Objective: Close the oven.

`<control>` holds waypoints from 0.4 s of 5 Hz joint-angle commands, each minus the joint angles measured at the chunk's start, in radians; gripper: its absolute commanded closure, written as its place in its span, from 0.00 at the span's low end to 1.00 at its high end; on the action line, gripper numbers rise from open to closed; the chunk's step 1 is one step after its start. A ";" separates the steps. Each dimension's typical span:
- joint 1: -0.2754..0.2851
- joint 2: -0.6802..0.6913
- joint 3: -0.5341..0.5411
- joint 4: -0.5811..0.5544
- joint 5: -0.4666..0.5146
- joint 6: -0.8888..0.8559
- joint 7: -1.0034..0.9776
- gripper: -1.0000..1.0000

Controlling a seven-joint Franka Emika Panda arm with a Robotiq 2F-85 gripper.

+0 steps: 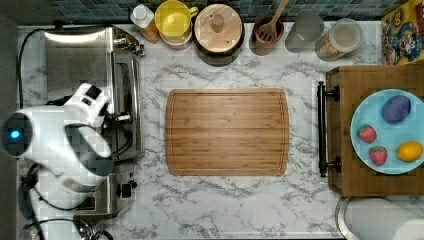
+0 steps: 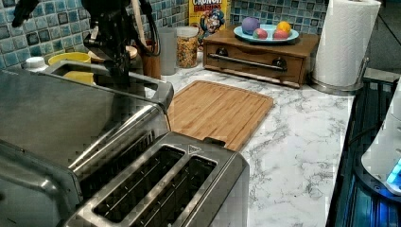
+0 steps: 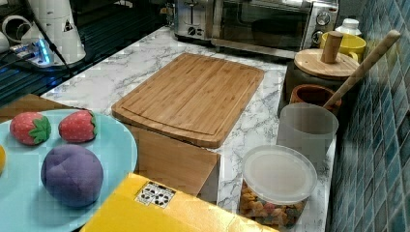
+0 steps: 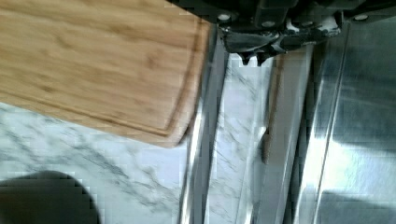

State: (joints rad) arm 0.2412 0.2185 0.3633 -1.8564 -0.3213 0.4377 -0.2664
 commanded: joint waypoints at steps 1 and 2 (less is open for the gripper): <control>0.003 -0.012 -0.062 0.281 0.080 -0.093 0.004 1.00; -0.018 -0.010 -0.038 0.282 0.075 -0.094 0.008 1.00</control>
State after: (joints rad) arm 0.2871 0.2634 0.3252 -1.7021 -0.2537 0.3491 -0.2515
